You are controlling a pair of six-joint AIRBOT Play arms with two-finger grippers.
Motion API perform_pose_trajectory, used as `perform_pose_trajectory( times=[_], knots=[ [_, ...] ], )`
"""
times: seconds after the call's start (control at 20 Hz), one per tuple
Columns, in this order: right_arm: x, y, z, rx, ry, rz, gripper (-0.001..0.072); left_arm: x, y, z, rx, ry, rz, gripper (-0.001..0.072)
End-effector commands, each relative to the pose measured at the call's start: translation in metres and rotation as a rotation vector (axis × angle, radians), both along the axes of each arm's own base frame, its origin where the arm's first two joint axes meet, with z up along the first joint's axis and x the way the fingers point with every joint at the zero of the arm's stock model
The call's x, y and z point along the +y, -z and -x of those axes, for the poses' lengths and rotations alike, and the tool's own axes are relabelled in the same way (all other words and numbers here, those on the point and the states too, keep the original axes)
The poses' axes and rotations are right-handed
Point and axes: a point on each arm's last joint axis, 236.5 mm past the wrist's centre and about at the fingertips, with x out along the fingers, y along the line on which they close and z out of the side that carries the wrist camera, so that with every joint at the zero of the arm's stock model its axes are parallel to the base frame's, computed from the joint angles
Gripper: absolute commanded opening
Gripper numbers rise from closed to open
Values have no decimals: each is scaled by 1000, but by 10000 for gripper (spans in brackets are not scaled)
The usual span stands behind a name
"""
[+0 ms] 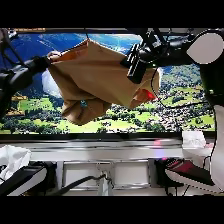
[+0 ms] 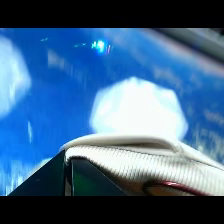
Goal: Fold the clothes and pants, and hang the long-sleeved shirts on hangers.
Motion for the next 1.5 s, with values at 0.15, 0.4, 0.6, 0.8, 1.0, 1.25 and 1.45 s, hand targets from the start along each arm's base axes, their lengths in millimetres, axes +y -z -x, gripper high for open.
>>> perform_pose_trajectory(
  times=[0.15,0.4,0.6,0.8,1.0,1.25,1.45],
  knots=[
    [3,7,-13,-45,29,52,25,-18,-129,14,-307,74,-89,10],
    [-4,-19,-58,-188,180,-24,25,-93,-168,80,-350,283,-117,11],
    [-21,-70,-88,-421,263,-42,25,-124,-139,112,-207,397,-132,26],
    [-69,-121,-107,-618,392,33,26,-125,-121,118,-130,410,-133,293],
    [-156,-162,-114,-645,691,-77,26,-128,-122,119,-131,415,-117,293],
    [-296,-180,-78,-556,1160,-263,26,-128,-122,118,-135,415,-118,293],
    [-393,-181,-6,-525,1479,-230,26,-121,-122,115,-141,398,-161,292]
  ],
)
